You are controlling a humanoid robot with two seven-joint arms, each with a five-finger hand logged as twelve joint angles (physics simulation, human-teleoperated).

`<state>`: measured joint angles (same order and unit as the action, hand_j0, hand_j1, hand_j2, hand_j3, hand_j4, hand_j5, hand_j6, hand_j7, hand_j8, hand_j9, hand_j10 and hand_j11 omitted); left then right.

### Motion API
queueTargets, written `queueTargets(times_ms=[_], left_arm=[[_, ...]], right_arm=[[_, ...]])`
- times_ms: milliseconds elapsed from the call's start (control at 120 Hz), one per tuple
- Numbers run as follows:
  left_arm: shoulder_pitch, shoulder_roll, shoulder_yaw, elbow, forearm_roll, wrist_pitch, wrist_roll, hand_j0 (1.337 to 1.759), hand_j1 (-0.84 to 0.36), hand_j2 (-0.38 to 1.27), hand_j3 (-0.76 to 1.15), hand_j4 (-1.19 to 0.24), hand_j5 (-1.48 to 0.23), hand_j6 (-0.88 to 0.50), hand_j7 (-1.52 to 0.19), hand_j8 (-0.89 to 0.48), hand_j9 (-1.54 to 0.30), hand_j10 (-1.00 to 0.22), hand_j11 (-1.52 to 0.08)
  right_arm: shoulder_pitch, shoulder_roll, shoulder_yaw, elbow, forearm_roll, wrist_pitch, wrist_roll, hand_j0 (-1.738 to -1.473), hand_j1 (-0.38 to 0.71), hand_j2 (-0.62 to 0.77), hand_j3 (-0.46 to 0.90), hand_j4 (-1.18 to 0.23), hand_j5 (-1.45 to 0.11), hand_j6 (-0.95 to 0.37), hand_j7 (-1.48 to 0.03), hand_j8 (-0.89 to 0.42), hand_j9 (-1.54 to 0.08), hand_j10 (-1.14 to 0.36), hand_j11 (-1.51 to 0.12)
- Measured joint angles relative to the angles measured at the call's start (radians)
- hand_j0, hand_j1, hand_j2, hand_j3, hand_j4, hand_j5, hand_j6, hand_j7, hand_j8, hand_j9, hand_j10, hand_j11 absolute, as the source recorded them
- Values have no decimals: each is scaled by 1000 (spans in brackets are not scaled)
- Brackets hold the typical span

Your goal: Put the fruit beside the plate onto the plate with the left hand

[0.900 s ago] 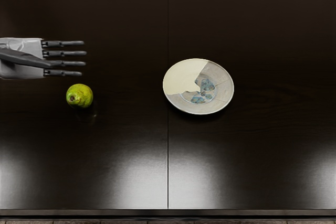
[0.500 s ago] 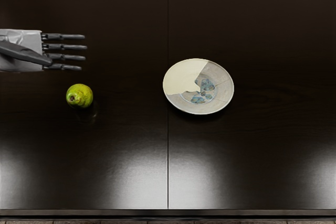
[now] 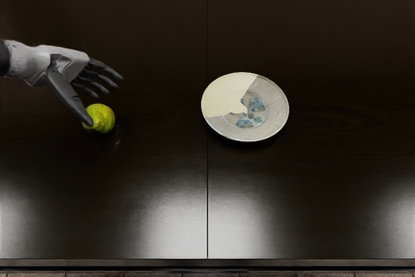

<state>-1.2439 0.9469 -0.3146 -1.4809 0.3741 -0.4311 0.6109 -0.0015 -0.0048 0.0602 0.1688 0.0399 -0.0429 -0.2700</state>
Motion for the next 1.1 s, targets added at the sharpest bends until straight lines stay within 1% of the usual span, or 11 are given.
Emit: queueTargets(times_ms=[92, 308, 383, 508, 708, 800, 967, 1008, 1033, 1067, 1100], left_arm=[[10, -41, 16, -27, 162, 87, 0, 1658, 48, 51, 0, -253, -328, -253, -327, -253, -327, -253, -327], [14, -105, 150, -44, 494, 282, 0, 1658, 50, 52, 0, -254, -326, -255, -326, -254, -326, -253, -326], [25, -115, 183, -45, 569, 317, 0, 1658, 51, 52, 0, -254, -326, -255, -325, -255, -325, -254, -325], [27, -119, 205, -50, 615, 368, 0, 1658, 53, 53, 0, -254, -324, -255, -324, -254, -324, -253, -323], [71, -176, 237, -61, 675, 428, 0, 1658, 54, 53, 0, -253, -323, -254, -323, -254, -323, -252, -322], [75, -187, 260, -62, 711, 469, 0, 1658, 54, 53, 0, -254, -324, -255, -323, -255, -323, -253, -323], [81, -190, 281, -62, 751, 497, 0, 1657, 67, -23, 0, -249, -330, -251, -329, -251, -329, -249, -329], [85, -195, 283, -62, 757, 499, 0, 1657, 60, 27, 0, -246, -333, -248, -332, -248, -332, -247, -331], [87, -195, 284, -62, 759, 499, 0, 1657, 42, 1, 0, -246, -335, -248, -333, -249, -332, -248, -331], [87, -196, 284, -62, 761, 501, 0, 1658, 10, 31, 0, -247, -334, -250, -333, -250, -332, -249, -331], [87, -199, 285, -62, 763, 502, 0, 1658, -56, 80, 0, -249, -334, -251, -333, -252, -332, -251, -331]], right_arm=[[0, 0, 0, -1, 0, 0, 0, -1658, -314, -6, 0, -30, -38, -30, -38, -30, -38, -29, -38], [0, 0, 0, -2, 0, 0, 1, -1658, -314, -6, 0, -30, -38, -30, -38, -30, -38, -29, -38], [0, 0, 0, -2, 0, 0, 1, -1658, -314, -6, 0, -30, -38, -30, -38, -30, -38, -29, -38], [-2, 0, 0, -4, 0, 0, 1, -1658, -314, -6, 0, -30, -38, -30, -38, -30, -38, -29, -38], [-4, 0, 0, -5, 0, 0, 2, -1658, -314, -6, 0, -30, -38, -30, -38, -30, -38, -29, -38], [-4, 0, 0, -5, 0, 0, 2, -1658, -314, -6, 0, -30, -38, -30, -38, -30, -38, -29, -38], [-5, 0, 0, -5, 0, 0, 2, -1658, -314, -6, 0, -30, -38, -30, -38, -30, -38, -29, -38], [-5, 0, 0, -5, 0, 0, 2, -1658, -314, -6, 0, -30, -38, -30, -38, -30, -38, -29, -38], [-5, 0, 0, -5, 0, 0, 2, -1658, -314, -6, 0, -30, -38, -30, -38, -30, -38, -29, -38], [-5, 0, 0, -5, 0, 0, 2, -1658, -314, -6, 0, -30, -38, -30, -38, -30, -38, -29, -38], [-5, 0, 0, -5, 0, 0, 2, -1658, -314, -6, 0, -30, -38, -30, -38, -30, -38, -30, -38]])
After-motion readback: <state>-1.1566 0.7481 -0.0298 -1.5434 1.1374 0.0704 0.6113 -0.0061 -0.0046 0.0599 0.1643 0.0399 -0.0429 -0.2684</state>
